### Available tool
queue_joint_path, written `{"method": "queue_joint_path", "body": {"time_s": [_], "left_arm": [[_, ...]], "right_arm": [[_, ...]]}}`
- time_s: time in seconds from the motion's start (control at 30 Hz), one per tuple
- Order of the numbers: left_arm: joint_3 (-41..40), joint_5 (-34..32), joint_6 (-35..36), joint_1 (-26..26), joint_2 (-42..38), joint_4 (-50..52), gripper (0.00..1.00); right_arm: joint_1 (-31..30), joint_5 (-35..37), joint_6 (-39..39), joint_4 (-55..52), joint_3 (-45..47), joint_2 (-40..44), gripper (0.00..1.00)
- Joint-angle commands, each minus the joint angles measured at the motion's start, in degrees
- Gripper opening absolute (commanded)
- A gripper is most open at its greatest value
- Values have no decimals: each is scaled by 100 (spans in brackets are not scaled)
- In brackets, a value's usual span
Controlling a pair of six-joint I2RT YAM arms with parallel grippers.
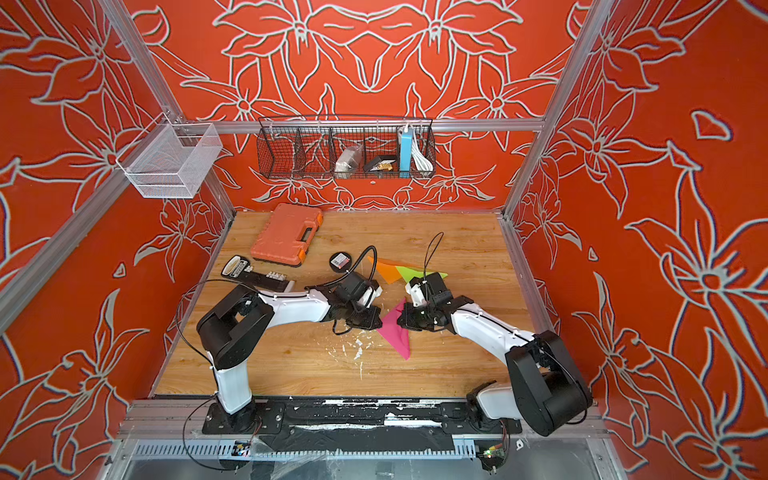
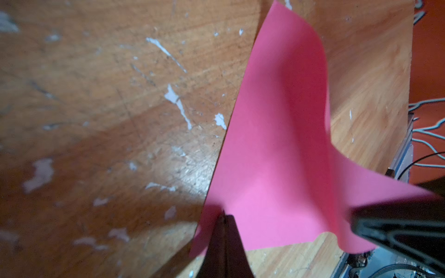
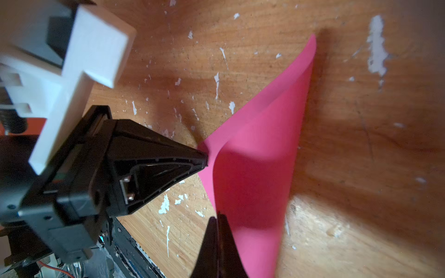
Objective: Fold the square paper diagonally
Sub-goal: Fold the paper at the center of the board.
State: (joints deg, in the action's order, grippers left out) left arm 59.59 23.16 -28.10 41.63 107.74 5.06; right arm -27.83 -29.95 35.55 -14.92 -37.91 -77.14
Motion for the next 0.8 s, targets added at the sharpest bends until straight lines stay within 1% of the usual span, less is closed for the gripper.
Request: {"method": "queue_joint_path", "body": {"time_s": [0.0,0.77], "left_arm": [[-70,-57,91,39,-5,127,0],[-164,8,85,49,-112,-3,0]], "right_arm": [[-58,102,83,40,-146,-53,0],[-281,148,292,340,-203,-330,0]]}}
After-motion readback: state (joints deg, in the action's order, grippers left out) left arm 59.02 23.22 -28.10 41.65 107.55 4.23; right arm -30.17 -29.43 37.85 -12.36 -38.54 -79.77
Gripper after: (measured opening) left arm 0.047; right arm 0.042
